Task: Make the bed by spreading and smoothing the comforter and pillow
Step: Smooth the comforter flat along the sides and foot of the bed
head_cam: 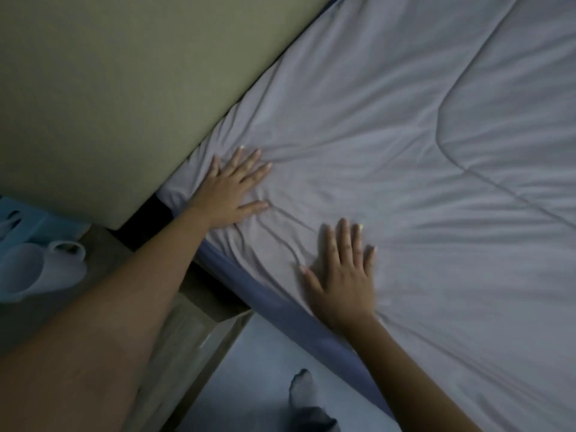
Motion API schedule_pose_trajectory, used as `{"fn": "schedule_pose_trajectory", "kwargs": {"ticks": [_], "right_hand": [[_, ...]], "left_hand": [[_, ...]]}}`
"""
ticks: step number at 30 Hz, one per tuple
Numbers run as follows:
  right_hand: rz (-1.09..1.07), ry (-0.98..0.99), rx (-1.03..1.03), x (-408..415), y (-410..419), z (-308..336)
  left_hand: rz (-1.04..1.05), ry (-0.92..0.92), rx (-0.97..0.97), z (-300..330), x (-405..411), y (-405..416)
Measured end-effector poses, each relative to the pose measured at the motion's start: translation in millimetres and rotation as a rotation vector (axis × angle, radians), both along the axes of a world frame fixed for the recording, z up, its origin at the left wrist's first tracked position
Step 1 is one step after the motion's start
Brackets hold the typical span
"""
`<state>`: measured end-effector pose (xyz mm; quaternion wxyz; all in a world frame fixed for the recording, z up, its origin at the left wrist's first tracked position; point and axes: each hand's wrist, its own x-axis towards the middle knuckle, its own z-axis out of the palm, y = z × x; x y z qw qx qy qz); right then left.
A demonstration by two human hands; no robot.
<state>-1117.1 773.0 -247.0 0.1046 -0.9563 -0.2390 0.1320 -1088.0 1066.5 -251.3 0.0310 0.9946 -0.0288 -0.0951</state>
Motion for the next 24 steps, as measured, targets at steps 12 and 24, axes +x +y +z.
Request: {"fn": "schedule_pose_trajectory", "kwargs": {"ticks": [12, 24], "right_hand": [[-0.421, -0.058, -0.108, 15.7, -181.8, 2.2], [-0.576, -0.127, -0.076, 13.2, -338.8, 33.8]], "left_hand": [[-0.096, -0.152, -0.192, 16.7, 19.5, -210.5], [-0.087, -0.197, -0.293, 35.9, 12.1, -357.1]]}}
